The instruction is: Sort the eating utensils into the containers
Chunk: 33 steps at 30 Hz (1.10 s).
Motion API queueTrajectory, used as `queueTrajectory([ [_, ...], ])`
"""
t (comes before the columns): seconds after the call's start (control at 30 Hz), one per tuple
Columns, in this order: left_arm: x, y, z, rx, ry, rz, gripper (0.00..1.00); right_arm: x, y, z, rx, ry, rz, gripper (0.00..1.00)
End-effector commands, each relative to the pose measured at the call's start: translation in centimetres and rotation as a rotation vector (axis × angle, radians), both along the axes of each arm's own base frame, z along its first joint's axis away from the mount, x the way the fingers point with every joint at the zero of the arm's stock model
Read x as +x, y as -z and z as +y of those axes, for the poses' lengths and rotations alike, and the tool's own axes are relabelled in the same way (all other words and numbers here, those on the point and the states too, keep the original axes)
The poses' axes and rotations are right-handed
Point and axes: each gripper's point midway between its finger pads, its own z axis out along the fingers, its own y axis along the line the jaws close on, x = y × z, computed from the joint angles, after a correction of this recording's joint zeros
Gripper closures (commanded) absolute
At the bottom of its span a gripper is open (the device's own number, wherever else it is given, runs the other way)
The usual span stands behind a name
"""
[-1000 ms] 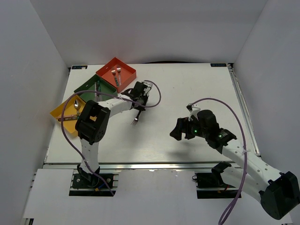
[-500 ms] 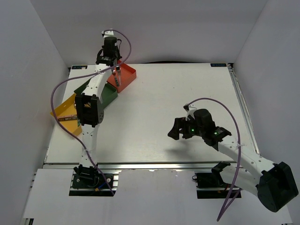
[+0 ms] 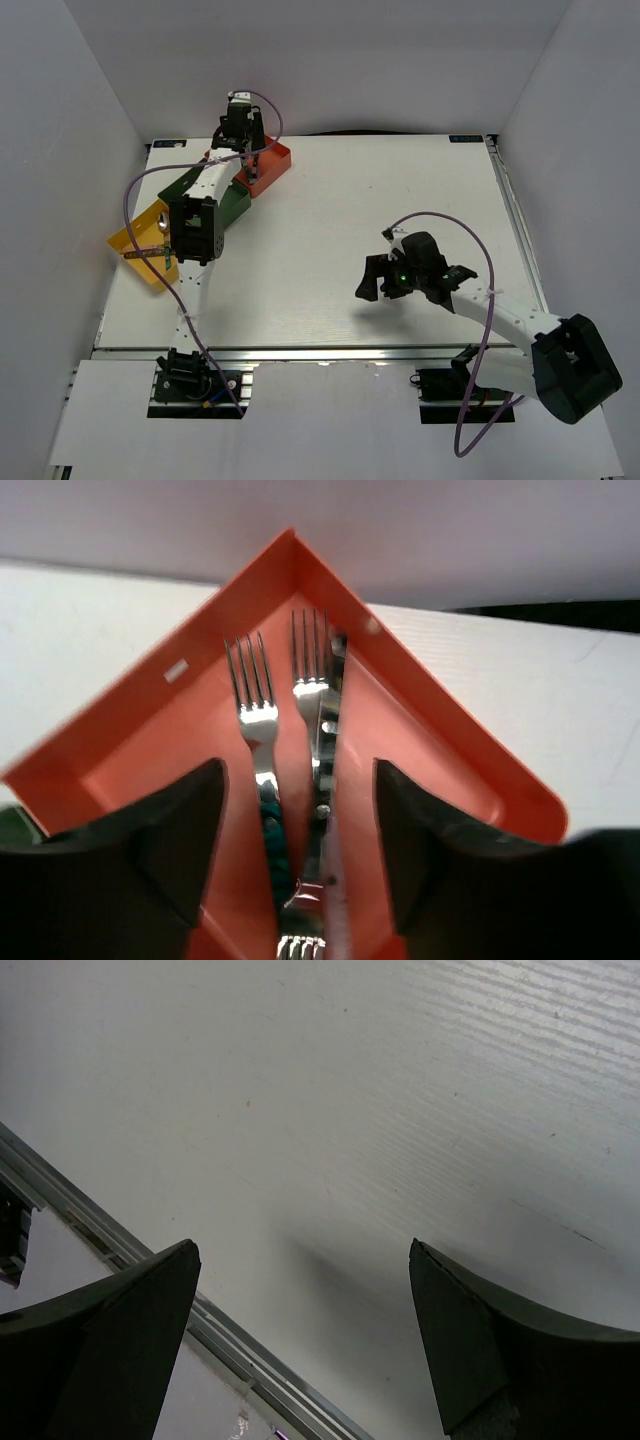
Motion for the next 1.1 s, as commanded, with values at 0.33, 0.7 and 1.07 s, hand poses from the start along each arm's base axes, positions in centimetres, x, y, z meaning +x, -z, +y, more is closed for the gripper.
queueTrajectory([
  [0.33,-10.5,-25.1,2.7,-0.101,-0.123,-0.295,0.02,3.3,-8.0,-0.7,-0.018,0.063,-0.228,0.11],
  [0.7,-34.0,-18.6,10.4,-0.081,-0.43,-0.175,0.02,4.2,-20.1,-8.9,-0.145,0.372,-0.544,0.11],
  [1.07,-44.4,-15.9,11.5,-0.104,-0.368,-0.257,0.02,1.2,-19.4,-10.2,-0.131,0.337,-0.543,0.11],
])
